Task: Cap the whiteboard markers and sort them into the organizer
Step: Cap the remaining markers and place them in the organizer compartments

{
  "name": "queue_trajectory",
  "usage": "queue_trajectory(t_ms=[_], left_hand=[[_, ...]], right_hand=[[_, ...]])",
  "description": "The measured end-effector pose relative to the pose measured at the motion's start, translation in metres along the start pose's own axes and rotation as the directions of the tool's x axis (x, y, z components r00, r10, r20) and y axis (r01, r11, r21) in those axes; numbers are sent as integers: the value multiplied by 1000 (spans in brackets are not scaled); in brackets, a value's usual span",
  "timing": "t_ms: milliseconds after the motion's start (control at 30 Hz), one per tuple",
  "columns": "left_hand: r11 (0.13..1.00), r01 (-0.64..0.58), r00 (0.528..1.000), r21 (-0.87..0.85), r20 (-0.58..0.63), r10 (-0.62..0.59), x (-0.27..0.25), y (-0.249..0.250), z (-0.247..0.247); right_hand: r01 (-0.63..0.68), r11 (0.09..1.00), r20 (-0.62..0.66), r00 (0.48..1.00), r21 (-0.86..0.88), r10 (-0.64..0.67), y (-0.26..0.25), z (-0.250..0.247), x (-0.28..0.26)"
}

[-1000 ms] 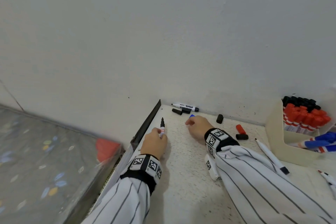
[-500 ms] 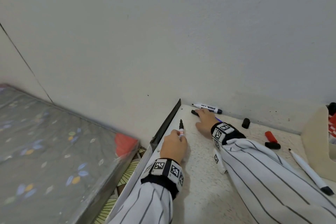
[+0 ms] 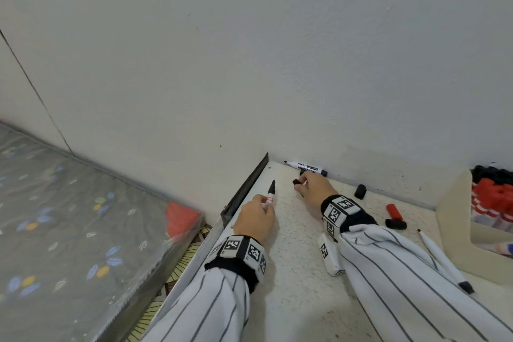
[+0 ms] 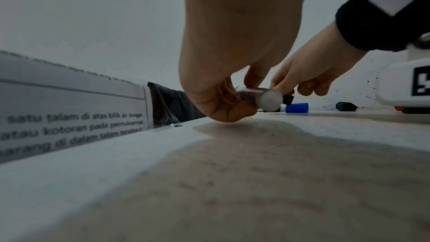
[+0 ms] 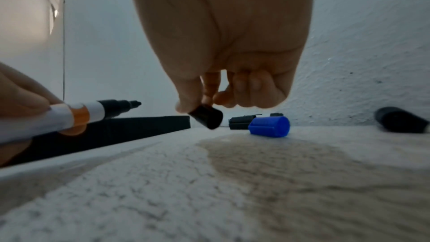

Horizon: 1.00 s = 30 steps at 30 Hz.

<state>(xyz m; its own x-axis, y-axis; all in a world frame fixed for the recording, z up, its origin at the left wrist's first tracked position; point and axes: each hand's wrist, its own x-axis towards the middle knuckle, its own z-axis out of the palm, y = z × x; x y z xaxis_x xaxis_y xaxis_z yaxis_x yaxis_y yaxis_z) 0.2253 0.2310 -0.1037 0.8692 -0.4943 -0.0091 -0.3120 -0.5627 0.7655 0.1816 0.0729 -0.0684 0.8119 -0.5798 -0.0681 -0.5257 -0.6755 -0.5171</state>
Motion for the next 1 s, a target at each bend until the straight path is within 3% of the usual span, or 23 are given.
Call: queue_trajectory(t_ms=[167, 300, 467, 600, 767, 1000], left_hand=[[988, -151, 987, 23, 50, 150, -4, 5, -3], [957, -281, 953, 72, 141, 269, -11, 14, -4], [905, -415, 886, 94, 267, 379, -26, 34, 8], [894, -448, 856, -4, 287, 430, -44, 52, 23], [887, -443, 818, -130, 346, 459, -69, 71, 43], [810, -586, 758, 22, 367, 539, -83, 83, 56]], right_hand=[[66, 958, -190, 982, 281, -12, 15, -20, -36], [136, 905, -281, 959, 404, -18, 33, -37, -61], [141, 907, -220, 974, 396, -55, 51, -54, -88], [111, 929, -118, 990, 353, -74, 64, -66, -110], [36, 974, -138, 990, 224, -5, 88, -74, -137], [64, 957, -111, 993, 284, -33, 118, -84, -162]])
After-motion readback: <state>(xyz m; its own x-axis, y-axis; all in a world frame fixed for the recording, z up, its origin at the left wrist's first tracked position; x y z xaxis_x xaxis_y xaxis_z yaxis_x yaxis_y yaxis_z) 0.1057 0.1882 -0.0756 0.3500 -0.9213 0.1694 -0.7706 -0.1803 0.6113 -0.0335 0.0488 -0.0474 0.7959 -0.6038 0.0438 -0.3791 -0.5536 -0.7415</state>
